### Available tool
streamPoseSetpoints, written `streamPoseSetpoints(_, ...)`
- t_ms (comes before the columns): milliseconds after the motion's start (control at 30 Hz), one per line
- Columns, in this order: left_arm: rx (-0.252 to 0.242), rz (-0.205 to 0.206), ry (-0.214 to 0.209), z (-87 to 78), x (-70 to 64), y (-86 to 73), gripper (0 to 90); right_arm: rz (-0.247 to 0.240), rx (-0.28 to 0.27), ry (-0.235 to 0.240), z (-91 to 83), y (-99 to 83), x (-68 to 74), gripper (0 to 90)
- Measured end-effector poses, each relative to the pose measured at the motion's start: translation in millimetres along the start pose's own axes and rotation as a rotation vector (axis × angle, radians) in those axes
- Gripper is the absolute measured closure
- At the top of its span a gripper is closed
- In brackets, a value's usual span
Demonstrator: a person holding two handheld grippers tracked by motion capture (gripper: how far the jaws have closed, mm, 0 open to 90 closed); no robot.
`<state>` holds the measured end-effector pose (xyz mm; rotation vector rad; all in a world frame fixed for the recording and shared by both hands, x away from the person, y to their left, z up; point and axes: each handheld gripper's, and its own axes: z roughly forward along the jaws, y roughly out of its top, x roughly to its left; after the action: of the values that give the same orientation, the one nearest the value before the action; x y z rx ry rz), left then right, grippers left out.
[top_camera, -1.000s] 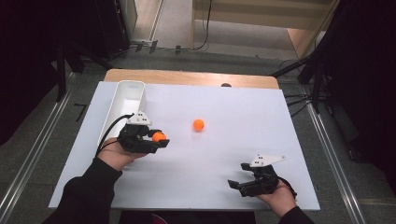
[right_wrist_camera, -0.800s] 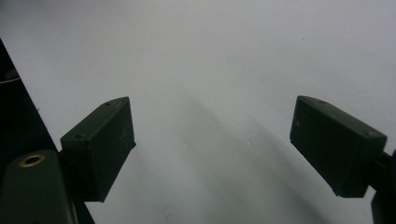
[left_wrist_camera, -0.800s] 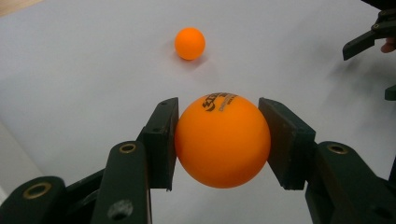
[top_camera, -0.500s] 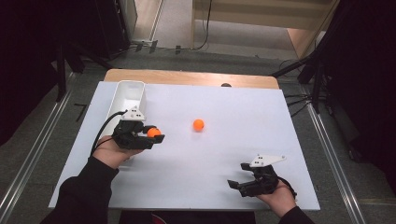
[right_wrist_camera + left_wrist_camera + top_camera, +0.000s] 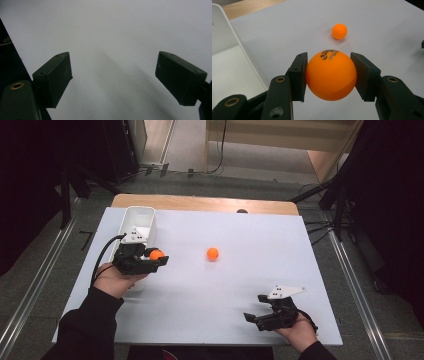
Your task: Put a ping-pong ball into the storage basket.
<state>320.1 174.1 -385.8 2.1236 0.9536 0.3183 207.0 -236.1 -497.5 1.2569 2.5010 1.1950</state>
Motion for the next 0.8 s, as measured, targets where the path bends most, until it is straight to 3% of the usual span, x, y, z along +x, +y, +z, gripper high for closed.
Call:
streamPoseSetpoints(467, -0.020, -0.047, 0.034, -5.7, 14.6, 0.0, 50.2, -0.003, -0.001, 0.000, 0.1, 0.0, 0.0, 12.3)
streamPoseSetpoints(800, -0.039, -0.111, 0.114, -11.8, 28.0, 0.0, 50.2, -0.004, -0.003, -0.002, -0.5, 0.0, -0.3, 12.3)
